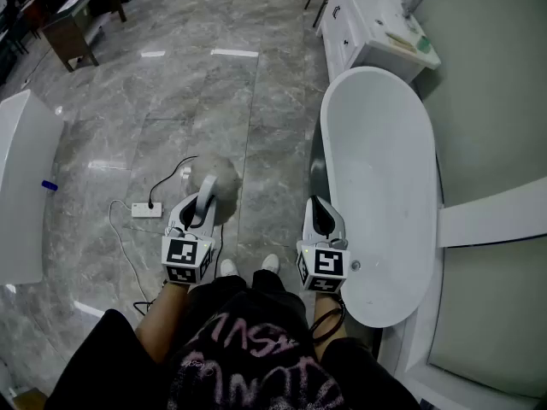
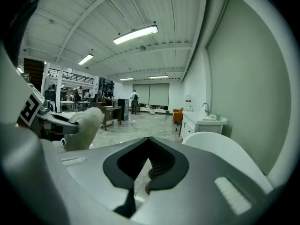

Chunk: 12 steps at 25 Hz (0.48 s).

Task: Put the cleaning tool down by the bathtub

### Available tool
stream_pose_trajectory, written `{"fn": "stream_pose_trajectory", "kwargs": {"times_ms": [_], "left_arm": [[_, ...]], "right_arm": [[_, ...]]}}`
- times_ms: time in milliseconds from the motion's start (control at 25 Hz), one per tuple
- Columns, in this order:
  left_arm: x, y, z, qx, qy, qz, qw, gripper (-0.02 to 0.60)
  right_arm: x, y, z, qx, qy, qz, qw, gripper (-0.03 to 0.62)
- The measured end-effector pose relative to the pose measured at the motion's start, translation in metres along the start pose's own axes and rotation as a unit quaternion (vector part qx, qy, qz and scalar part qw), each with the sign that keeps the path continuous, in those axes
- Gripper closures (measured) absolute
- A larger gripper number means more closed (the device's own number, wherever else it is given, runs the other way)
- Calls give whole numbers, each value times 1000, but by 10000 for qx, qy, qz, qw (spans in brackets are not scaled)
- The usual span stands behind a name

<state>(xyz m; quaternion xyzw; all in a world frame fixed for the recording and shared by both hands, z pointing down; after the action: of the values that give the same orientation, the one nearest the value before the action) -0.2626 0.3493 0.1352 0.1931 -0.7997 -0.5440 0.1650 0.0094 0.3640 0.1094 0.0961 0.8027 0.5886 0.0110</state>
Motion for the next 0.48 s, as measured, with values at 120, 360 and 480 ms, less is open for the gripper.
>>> {"fn": "stream_pose_trajectory", "kwargs": {"times_ms": [120,360,480], "left_arm": [[0,-1,2,-2,7,-44,10000,502],[-1,-1,3,-3,-3,229,9997,502],[-3,-4,7,1,46,271,9996,502]], "right_arm": [[-1,0,2,58,46,-47,10000,583],[-2,3,5,76,64,-65,9999,583],[1,4,8,-7,62,-49,10000,582]]}}
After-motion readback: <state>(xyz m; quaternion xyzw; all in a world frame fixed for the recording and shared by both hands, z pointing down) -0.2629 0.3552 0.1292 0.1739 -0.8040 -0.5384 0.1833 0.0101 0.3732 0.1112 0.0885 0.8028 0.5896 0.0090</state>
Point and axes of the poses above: the fingertips, and each gripper's own axes: z backward along the fingers, x to its left, y out of its underside, the point moved 7 cm from there along z, backward along the fingers, and after that the axes turned 4 degrees about y, right-handed, at the moved point
